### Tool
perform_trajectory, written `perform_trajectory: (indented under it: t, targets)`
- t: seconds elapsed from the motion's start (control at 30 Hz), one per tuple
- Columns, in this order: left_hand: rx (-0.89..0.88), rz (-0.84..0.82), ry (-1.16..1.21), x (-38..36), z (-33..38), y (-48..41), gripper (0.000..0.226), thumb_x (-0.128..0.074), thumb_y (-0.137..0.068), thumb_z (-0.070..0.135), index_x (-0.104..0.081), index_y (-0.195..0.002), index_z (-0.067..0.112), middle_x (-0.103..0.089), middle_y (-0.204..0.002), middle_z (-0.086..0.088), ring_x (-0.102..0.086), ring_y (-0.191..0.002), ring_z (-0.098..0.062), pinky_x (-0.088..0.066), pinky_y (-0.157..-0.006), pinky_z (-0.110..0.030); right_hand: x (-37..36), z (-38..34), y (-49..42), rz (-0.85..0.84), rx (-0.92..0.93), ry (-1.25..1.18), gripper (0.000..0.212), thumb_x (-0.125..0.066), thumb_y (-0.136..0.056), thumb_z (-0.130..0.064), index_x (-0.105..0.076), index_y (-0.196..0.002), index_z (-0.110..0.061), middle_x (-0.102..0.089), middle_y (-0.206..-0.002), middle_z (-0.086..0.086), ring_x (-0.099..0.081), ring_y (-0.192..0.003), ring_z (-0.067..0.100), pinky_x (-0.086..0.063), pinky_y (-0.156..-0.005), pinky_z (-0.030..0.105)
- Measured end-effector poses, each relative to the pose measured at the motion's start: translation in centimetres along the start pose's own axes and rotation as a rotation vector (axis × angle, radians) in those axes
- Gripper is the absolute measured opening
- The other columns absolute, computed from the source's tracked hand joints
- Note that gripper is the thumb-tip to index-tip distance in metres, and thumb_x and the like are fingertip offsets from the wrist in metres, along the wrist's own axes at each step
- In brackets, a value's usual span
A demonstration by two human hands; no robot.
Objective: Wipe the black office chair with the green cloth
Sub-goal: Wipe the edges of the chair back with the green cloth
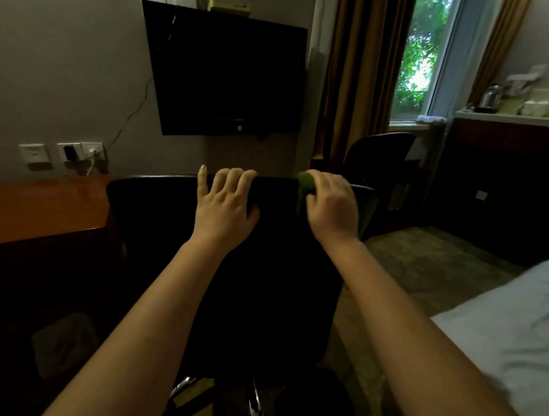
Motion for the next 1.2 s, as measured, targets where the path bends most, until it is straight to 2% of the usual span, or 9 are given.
perform_trajectory:
  t: [0.2,0.3,0.37,0.5,0.67,0.77,0.87,1.03,1.2]
  targets:
    - [-0.029,0.092,0.024,-0.3,-0.5,0.0,0.047,-0.056,-0.09,0.038,-0.047,-0.133,0.019,-0.051,-0.128,-0.001,-0.04,-0.127,-0.025,0.003,-0.118,-0.05,1.1,7.3,1.1,0.12,-0.228,-0.009,0.041,-0.046,-0.083,-0.004,-0.06,-0.121,-0.003,-0.062,-0.113,0.02,-0.055,-0.11,0.037,-0.043,-0.102,0.043]
    - [-0.003,0.116,0.04,0.0,-0.5,0.2,0.044,-0.056,-0.092,0.038,-0.049,-0.13,0.018,-0.052,-0.125,-0.002,-0.04,-0.126,-0.025,0.002,-0.119,-0.051,0.7,7.2,1.0,0.156,-0.273,-0.025,0.038,-0.047,-0.084,0.002,-0.061,-0.119,-0.003,-0.062,-0.113,0.019,-0.054,-0.113,0.034,-0.042,-0.098,0.036]
    - [0.053,0.102,0.04,0.2,-0.7,0.2,0.042,-0.052,-0.093,0.04,-0.051,-0.127,0.017,-0.052,-0.123,-0.004,-0.04,-0.126,-0.029,0.002,-0.118,-0.054,0.5,5.6,0.9,0.19,-0.282,-0.038,0.036,-0.046,-0.083,0.003,-0.063,-0.115,-0.003,-0.063,-0.11,0.017,-0.054,-0.111,0.034,-0.042,-0.097,0.037]
    - [0.102,0.052,0.018,0.9,-0.3,-0.4,0.042,-0.046,-0.095,0.035,-0.052,-0.129,0.012,-0.054,-0.129,-0.006,-0.04,-0.129,-0.03,0.003,-0.117,-0.056,0.7,2.4,1.3,0.227,-0.229,-0.029,0.037,-0.044,-0.081,0.0,-0.065,-0.111,-0.003,-0.064,-0.104,0.016,-0.056,-0.103,0.034,-0.044,-0.098,0.045]
    - [-0.146,0.039,-0.007,0.8,4.3,-0.4,0.046,-0.051,-0.091,0.022,-0.053,-0.135,0.011,-0.056,-0.135,-0.006,-0.044,-0.133,-0.028,-0.007,-0.119,-0.055,0.2,-2.6,3.0,0.218,-0.102,0.03,0.036,-0.061,-0.078,0.0,-0.067,-0.113,-0.005,-0.067,-0.106,0.013,-0.061,-0.099,0.032,-0.045,-0.098,0.044]
    - [-0.177,0.124,0.068,1.1,4.6,0.4,0.035,-0.062,-0.087,0.01,-0.063,-0.121,0.002,-0.065,-0.122,-0.013,-0.056,-0.122,-0.033,-0.022,-0.117,-0.055,-0.6,-5.8,3.7,0.254,0.024,0.027,0.026,-0.068,-0.085,-0.004,-0.069,-0.111,-0.002,-0.07,-0.106,0.012,-0.067,-0.095,0.028,-0.051,-0.092,0.042]
    - [-0.096,0.202,0.146,2.2,1.5,1.8,0.023,-0.06,-0.084,0.003,-0.067,-0.105,-0.002,-0.069,-0.108,-0.018,-0.063,-0.109,-0.034,-0.034,-0.112,-0.049,-1.3,-8.9,4.3,0.203,0.161,0.003,0.03,-0.065,-0.09,-0.009,-0.066,-0.119,-0.001,-0.069,-0.111,0.014,-0.067,-0.097,0.029,-0.052,-0.092,0.042]
    - [-0.039,0.1,0.183,4.3,-3.9,4.3,0.036,-0.04,-0.091,0.016,-0.063,-0.115,0.001,-0.064,-0.118,-0.016,-0.053,-0.124,-0.033,-0.028,-0.116,-0.043,-2.3,-13.4,6.1,0.128,0.258,-0.074,0.042,-0.052,-0.093,-0.016,-0.057,-0.131,0.001,-0.063,-0.126,0.016,-0.063,-0.111,0.03,-0.05,-0.097,0.041]
    - [0.051,0.033,0.206,5.4,-7.9,5.7,0.042,-0.044,-0.091,0.002,-0.055,-0.131,0.006,-0.052,-0.141,-0.009,-0.032,-0.144,-0.026,-0.023,-0.119,-0.041,-3.4,-16.0,7.7,0.143,0.213,-0.212,0.045,-0.047,-0.09,-0.008,-0.054,-0.134,0.001,-0.057,-0.134,0.017,-0.057,-0.122,0.029,-0.045,-0.104,0.035]
Point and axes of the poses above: each hand's wrist, its own y-axis away from the middle knuckle, its own x-axis out of the back of the hand, z = x × y, the point moved 4 cm from there along -y, towards the middle knuckle
